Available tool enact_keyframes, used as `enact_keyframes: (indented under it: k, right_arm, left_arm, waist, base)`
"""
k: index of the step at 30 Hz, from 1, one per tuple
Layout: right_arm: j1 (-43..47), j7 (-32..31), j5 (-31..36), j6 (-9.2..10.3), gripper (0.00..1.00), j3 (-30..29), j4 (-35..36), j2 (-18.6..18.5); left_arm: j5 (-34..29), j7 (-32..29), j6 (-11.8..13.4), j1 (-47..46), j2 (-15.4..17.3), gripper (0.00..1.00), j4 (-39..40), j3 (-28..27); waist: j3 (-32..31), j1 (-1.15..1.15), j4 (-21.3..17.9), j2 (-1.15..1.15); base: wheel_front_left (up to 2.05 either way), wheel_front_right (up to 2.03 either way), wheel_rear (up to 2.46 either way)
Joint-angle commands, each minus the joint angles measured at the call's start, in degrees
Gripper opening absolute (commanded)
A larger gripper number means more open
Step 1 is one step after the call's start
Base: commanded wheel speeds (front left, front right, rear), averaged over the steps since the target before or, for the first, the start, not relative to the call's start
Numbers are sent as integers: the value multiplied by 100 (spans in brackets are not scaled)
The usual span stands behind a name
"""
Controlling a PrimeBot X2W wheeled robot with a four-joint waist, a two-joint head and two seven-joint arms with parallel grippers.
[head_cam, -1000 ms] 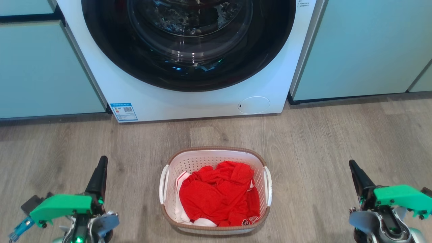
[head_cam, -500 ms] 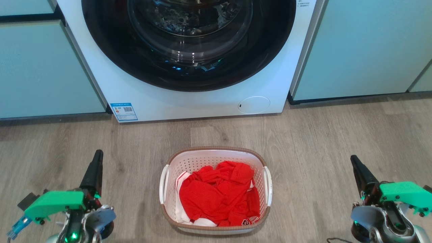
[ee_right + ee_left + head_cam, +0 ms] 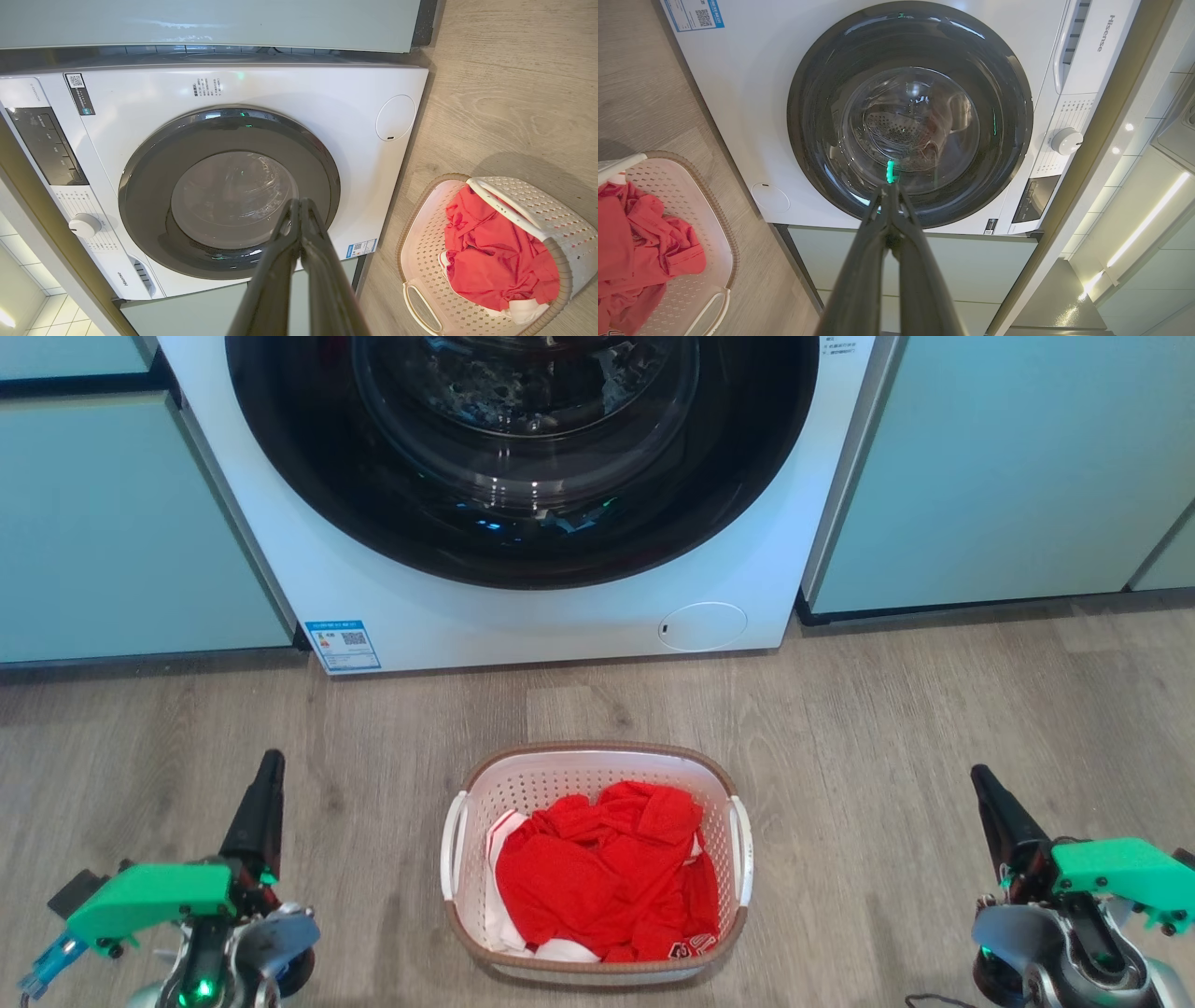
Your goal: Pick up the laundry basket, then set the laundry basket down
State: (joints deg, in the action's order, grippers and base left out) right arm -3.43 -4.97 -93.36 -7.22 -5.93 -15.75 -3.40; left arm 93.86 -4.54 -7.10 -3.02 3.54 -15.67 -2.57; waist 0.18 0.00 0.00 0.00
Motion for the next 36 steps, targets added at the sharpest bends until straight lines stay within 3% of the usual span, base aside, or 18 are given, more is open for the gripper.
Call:
enact_keyframes:
  k: [1,36]
  right_arm:
    - [-263,-39,3,-26,0,81,181,-50]
    - [-268,-83,49,-26,0,26,177,-11]
  left_arm:
    - [-27,-56,-38,-302,58,0,170,-223]
    - [-81,-108,-38,-307,12,0,167,-288]
  waist:
    - [0,0,0,0]
    - [0,0,0,0]
  base:
    - [0,0,0]
    - [0,0,0]
